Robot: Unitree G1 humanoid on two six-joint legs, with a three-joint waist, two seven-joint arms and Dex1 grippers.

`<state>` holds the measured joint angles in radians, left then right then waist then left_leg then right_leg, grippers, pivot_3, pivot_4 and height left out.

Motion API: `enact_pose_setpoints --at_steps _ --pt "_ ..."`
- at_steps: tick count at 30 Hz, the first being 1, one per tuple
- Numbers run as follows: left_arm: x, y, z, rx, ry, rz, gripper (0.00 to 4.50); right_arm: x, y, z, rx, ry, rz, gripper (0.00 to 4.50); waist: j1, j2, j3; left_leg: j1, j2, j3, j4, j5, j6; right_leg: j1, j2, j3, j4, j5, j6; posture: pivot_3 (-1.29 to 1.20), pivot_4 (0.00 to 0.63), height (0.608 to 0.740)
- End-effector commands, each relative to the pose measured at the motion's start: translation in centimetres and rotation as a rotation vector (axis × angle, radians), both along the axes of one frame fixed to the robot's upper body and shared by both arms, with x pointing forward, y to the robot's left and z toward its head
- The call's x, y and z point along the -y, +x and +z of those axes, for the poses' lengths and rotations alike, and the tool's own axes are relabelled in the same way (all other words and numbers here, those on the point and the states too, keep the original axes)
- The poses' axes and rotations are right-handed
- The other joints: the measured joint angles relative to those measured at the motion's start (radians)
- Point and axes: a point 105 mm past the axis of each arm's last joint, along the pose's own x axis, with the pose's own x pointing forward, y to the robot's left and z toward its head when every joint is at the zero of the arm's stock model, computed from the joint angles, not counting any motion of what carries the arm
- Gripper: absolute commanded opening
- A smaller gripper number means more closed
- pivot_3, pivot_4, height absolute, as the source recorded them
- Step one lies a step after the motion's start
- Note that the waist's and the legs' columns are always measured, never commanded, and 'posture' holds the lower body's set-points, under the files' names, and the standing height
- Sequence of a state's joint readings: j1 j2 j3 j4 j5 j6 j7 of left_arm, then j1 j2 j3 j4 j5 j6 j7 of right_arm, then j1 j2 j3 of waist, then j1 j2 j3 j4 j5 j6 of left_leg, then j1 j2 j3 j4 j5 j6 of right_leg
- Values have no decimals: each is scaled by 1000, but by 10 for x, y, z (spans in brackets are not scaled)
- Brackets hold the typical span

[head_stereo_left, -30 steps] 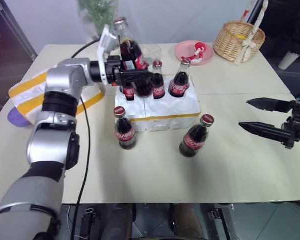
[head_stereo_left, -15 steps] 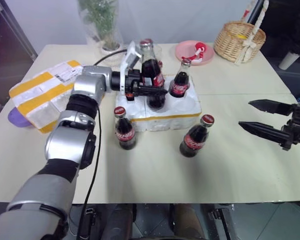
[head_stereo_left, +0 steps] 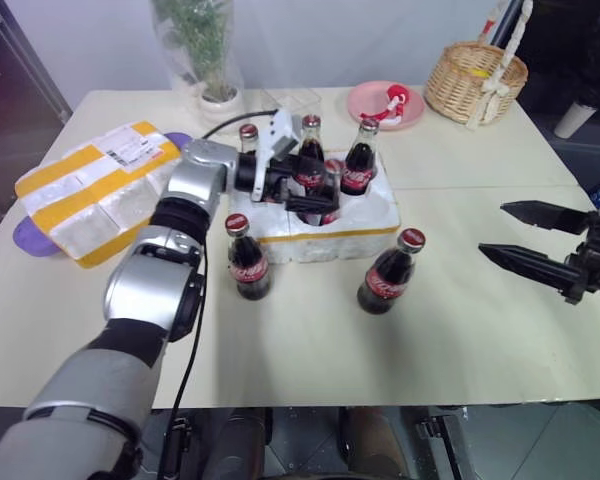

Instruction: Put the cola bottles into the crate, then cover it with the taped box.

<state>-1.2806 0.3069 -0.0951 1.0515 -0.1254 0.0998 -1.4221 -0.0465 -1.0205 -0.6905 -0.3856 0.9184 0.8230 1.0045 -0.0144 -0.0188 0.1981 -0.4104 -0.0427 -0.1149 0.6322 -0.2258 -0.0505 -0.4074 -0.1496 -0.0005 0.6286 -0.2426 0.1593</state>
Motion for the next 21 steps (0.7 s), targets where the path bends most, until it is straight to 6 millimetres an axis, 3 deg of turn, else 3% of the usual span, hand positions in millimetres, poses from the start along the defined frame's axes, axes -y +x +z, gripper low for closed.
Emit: enact_pose_setpoints --at_steps 1,4,9,13,17,21 --pt "-20 -4 27 40 -67 -6 4477 -4 3 9 45 -10 31 4500 -1 0 0 0 0 0 0 0 0 0 0 0 0 0 0 0 150 737" --pt "-39 -11 47 -1 -128 -10 4477 -6 7 10 42 -8 50 4500 -2 0 0 0 0 0 0 0 0 0 0 0 0 0 0 0 150 737" --pt "-80 -50 83 -36 -191 -65 4477 -9 17 9 38 -4 78 4500 -8 1 0 0 0 0 -1 0 0 0 0 0 0 0 0 0 150 737" --pt "-111 -69 98 -18 -225 29 4477 -13 23 8 34 -5 100 4500 -6 1 0 1 1 0 0 0 0 0 0 0 1 0 0 0 150 737" --pt "-137 -91 91 -14 -193 130 4477 -15 28 9 32 -5 114 4500 -6 1 0 1 1 0 0 0 0 0 0 0 1 0 0 0 150 737" --pt "-156 -119 47 -24 -29 247 4477 -15 31 9 25 -8 124 4500 -8 2 0 1 1 0 -1 0 0 0 1 1 1 0 0 0 150 737"
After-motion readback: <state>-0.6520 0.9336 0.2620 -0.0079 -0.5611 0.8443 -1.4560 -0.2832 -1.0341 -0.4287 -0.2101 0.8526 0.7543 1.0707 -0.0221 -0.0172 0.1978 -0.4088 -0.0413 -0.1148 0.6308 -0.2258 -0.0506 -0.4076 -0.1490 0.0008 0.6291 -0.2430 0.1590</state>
